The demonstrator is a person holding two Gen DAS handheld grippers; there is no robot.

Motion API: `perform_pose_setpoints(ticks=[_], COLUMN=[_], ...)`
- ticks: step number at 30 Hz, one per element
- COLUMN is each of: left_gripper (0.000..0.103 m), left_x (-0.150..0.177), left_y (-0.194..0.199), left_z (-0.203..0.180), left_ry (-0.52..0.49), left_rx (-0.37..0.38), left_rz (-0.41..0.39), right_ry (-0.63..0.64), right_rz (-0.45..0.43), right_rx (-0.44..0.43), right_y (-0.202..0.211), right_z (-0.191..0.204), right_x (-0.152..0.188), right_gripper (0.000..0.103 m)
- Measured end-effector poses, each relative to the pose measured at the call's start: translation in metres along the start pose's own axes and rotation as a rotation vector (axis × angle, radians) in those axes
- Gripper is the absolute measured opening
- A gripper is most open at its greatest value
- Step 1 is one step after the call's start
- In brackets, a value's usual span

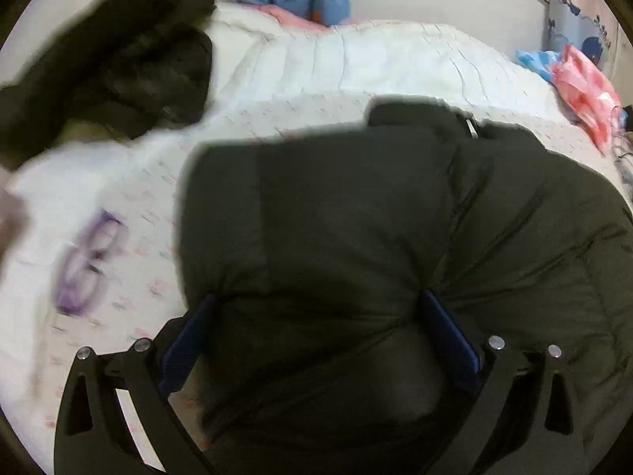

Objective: Fold large clothes

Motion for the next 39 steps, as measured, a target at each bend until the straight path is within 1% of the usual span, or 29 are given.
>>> perform_pose_setpoints(ticks=[1,2,3,4,6,7,8,9,10,11,12,14,15,17,18,20,22,25,27,28,31,32,33,34,36,38,39], left_gripper=[0.097,0.097,0.097,0.097,0.097,0.097,0.097,0.097,0.097,0.097,0.097,0.097,0.097,0.097,0.097,0.097,0.097,0.097,0.097,0.097,0.097,0.097,0.097,0.097,0.097,0.097,0.097], left_x=[0.000,0.000,0.001,0.003,0.013,0.019,0.026,0.033,0.043,0.049,0.056,0.062,0.063,0.065,0.068,0.075,0.088,0.111,0.129,0.138,0.161,0.167,0.176,0.183,0.193,0.205,0.210], left_y=[0.006,0.015,0.026,0.042,0.073,0.081,0.086,0.085,0.068,0.050,0.036,0.041,0.054,0.077,0.090,0.107,0.121,0.127,0.126,0.126,0.130,0.130,0.131,0.132,0.134,0.136,0.136], left_z=[0.002,0.004,0.006,0.009,0.018,0.024,0.030,0.036,0.042,0.045,0.050,0.060,0.064,0.066,0.068,0.077,0.094,0.123,0.142,0.144,0.154,0.157,0.160,0.161,0.162,0.158,0.154], left_ry=[0.015,0.029,0.040,0.044,0.048,0.058,0.072,0.085,0.084,0.077,0.097,0.174,0.193,0.178,0.164,0.152,0.142,0.159,0.205,0.221,0.263,0.275,0.292,0.297,0.288,0.252,0.225], left_rx=[-0.010,-0.007,0.011,0.026,0.029,0.036,0.041,0.030,-0.002,0.005,0.047,0.070,0.075,0.085,0.091,0.095,0.109,0.112,0.156,0.175,0.251,0.279,0.324,0.347,0.373,0.401,0.402], left_rz=[0.001,-0.004,-0.027,-0.060,-0.118,-0.132,-0.134,-0.117,-0.036,0.047,0.115,0.114,0.090,0.047,0.031,0.022,0.036,0.078,0.136,0.154,0.193,0.207,0.230,0.242,0.262,0.303,0.325], right_ry=[-0.037,-0.035,-0.021,-0.006,0.013,0.039,0.056,0.064,0.053,0.021,-0.011,-0.037,-0.021,-0.006,-0.023,-0.076,-0.159,-0.230,-0.263,-0.275,-0.284,-0.281,-0.278,-0.277,-0.272,-0.258,-0.247], right_rz=[0.004,-0.006,-0.031,-0.075,-0.114,-0.108,-0.081,-0.014,0.075,0.116,0.120,0.098,0.072,0.049,0.046,0.067,0.109,0.167,0.224,0.257,0.345,0.367,0.396,0.427,0.471,0.523,0.549], right_rx=[-0.004,-0.010,-0.021,-0.032,-0.055,-0.037,-0.020,0.011,0.019,-0.008,-0.018,-0.032,-0.052,-0.069,-0.101,-0.156,-0.222,-0.287,-0.318,-0.336,-0.388,-0.395,-0.401,-0.406,-0.408,-0.413,-0.425], right_y=[0.005,0.013,0.027,0.046,0.070,0.076,0.071,0.057,0.037,0.023,0.023,0.039,0.053,0.078,0.090,0.105,0.120,0.133,0.138,0.139,0.142,0.137,0.139,0.141,0.145,0.151,0.153], right_z=[-0.002,0.001,0.006,0.012,0.017,0.020,0.021,0.018,0.011,-0.003,-0.009,-0.006,-0.001,-0.001,-0.007,-0.022,-0.045,-0.074,-0.081,-0.083,-0.072,-0.063,-0.058,-0.053,-0.047,-0.037,-0.033], right_x=[-0.003,-0.005,-0.006,-0.006,0.001,0.008,0.014,0.021,0.029,0.036,0.036,0.032,0.030,0.032,0.034,0.043,0.063,0.091,0.113,0.124,0.150,0.153,0.161,0.166,0.176,0.188,0.193], right_gripper=[0.048,0.048,0.048,0.048,0.051,0.056,0.058,0.060,0.060,0.061,0.061,0.060,0.061,0.062,0.063,0.066,0.068,0.068,0.068,0.068,0.068,0.068,0.068,0.068,0.068,0.069,0.070])
Point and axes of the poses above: each gripper's, at about its wrist camera, not at the fingertips, and y roughly against the way its jaws point, z to its left, x to its underside, the point moved 1 cm from there along -y, roughly the way its jaws point, and after that the axes turned 2 degrees about z, right-handed, at the moved point
